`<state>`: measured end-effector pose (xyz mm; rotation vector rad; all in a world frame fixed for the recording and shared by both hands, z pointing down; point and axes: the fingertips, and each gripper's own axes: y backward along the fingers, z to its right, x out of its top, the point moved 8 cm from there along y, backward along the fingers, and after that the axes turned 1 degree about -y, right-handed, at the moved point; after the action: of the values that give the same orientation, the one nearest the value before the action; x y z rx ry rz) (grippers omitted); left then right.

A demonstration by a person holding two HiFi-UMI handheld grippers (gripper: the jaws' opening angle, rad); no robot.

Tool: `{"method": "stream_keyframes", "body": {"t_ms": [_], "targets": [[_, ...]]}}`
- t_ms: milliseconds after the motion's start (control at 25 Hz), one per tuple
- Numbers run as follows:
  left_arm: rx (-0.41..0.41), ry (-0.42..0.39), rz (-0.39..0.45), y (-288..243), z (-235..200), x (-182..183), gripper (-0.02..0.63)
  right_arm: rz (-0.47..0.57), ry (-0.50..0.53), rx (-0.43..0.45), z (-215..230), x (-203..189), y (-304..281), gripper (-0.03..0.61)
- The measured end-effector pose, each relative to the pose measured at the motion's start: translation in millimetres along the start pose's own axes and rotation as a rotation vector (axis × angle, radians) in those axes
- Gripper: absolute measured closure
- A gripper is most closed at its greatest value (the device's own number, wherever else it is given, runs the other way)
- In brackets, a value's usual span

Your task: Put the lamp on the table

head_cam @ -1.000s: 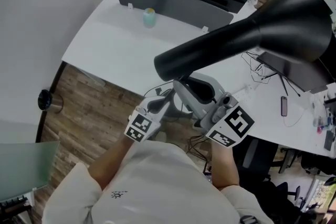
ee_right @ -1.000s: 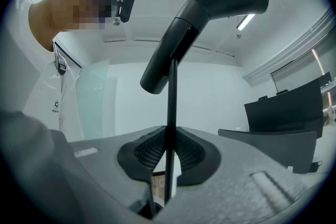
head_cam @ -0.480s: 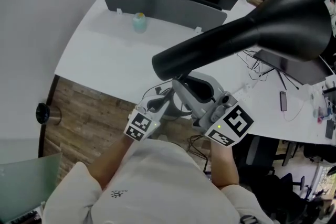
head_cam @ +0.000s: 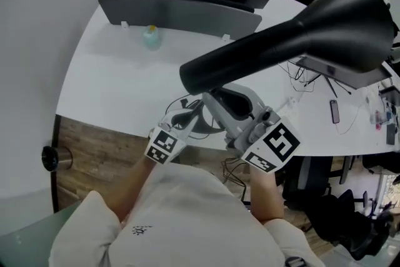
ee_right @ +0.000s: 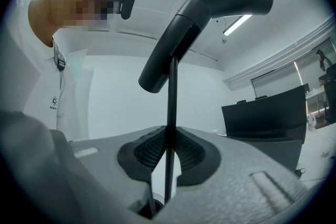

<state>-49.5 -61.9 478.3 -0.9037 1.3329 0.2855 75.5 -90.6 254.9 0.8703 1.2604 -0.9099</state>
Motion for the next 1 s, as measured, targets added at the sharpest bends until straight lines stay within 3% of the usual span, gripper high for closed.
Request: {"method": "stream_keyframes", "body": {"t_ms": [480,1000], "targets": [[-0.122,-0.06,-0.005,-52.9,-79.5,9.1,0.581,-0.038,-0.001,-0.134,62.2,-8.1,-42.2,0.535],[-0.197,-0.087,-0.016,-114.3,-146.4,4.6,0.581,-0.084,0.0,-0.199,129.6,-28.9,-82.8,0.535]]}}
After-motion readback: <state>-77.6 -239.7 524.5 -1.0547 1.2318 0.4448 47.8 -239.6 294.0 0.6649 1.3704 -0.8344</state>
